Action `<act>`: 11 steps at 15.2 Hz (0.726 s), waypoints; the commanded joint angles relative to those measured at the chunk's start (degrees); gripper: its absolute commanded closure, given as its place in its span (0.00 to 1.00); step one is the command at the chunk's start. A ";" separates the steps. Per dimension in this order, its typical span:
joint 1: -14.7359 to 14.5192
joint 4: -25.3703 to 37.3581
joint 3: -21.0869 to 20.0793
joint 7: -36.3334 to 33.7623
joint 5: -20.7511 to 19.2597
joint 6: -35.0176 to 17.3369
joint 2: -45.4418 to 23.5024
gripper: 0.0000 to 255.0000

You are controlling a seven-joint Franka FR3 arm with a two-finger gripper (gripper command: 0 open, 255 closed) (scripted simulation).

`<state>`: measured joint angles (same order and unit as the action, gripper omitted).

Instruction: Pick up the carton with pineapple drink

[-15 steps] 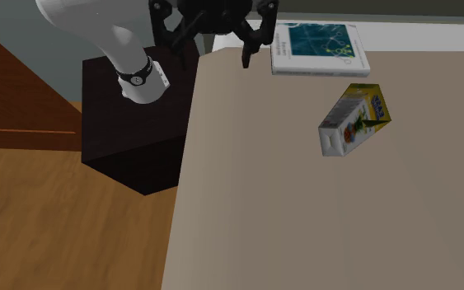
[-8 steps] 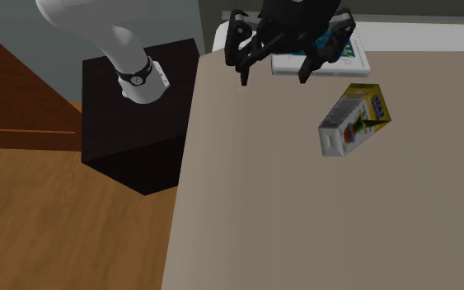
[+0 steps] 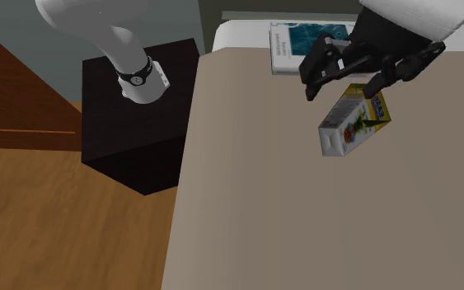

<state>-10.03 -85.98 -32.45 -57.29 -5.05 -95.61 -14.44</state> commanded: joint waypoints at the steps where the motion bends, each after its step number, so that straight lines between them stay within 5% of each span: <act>1: -2.57 7.14 -0.09 -2.75 -2.59 1.80 -5.69 0.00; 4: -6.44 16.26 0.44 -5.27 -5.40 4.24 -12.51 0.00; 11: -5.24 9.11 0.58 -5.21 -5.08 -2.06 -11.72 0.00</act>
<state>-15.54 -75.66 -31.89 -62.58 -10.20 -96.61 -26.34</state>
